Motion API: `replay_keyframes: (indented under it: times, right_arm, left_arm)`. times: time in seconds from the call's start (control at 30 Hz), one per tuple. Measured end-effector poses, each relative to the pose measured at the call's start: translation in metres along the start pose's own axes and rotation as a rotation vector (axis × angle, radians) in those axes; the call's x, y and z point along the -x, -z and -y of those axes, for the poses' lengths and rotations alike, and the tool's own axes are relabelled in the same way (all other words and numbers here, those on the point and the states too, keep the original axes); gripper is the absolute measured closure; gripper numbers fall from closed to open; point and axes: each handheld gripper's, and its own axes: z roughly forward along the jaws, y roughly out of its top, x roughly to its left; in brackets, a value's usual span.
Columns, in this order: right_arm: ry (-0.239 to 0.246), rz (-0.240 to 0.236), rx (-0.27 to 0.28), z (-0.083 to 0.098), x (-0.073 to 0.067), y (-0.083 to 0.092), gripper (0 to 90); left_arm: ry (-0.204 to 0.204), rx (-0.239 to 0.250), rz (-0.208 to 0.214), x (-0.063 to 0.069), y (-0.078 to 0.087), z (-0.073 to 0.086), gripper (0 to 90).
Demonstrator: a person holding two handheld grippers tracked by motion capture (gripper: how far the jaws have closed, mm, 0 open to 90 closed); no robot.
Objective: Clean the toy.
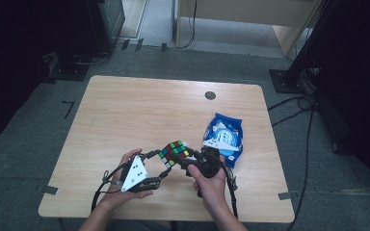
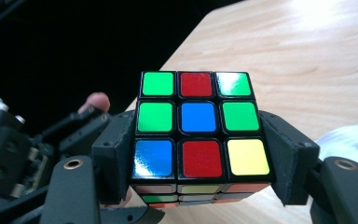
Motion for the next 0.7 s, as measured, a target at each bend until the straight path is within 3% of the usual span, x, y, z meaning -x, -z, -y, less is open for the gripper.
replay_keyframes:
  times: [0.03, 0.23, 0.33, 0.43, 0.7]
  right_arm:
    - [0.006, 0.003, 0.008, -0.005, 0.002, 0.006, 34.6]
    - [0.026, -0.017, -0.04, -0.008, 0.001, 0.006, 34.6]
    - [0.029, -0.031, -0.064, -0.006, 0.0, 0.003, 34.6]
    - [0.047, -0.035, -0.089, -0.004, -0.003, -0.001, 34.6]
    - [0.033, -0.046, -0.104, -0.003, -0.002, -0.004, 34.4]
  left_arm:
    - [-0.03, -0.029, -0.028, -0.002, -0.001, 0.004, 30.7]
    - [-0.037, -0.032, -0.05, -0.002, -0.001, 0.004, 30.7]
    - [-0.046, -0.035, -0.048, -0.001, -0.002, 0.002, 29.9]
    - [-0.089, -0.054, -0.061, 0.005, -0.004, 0.002, 28.5]
    - [-0.116, -0.049, -0.057, 0.013, -0.005, -0.004, 22.4]
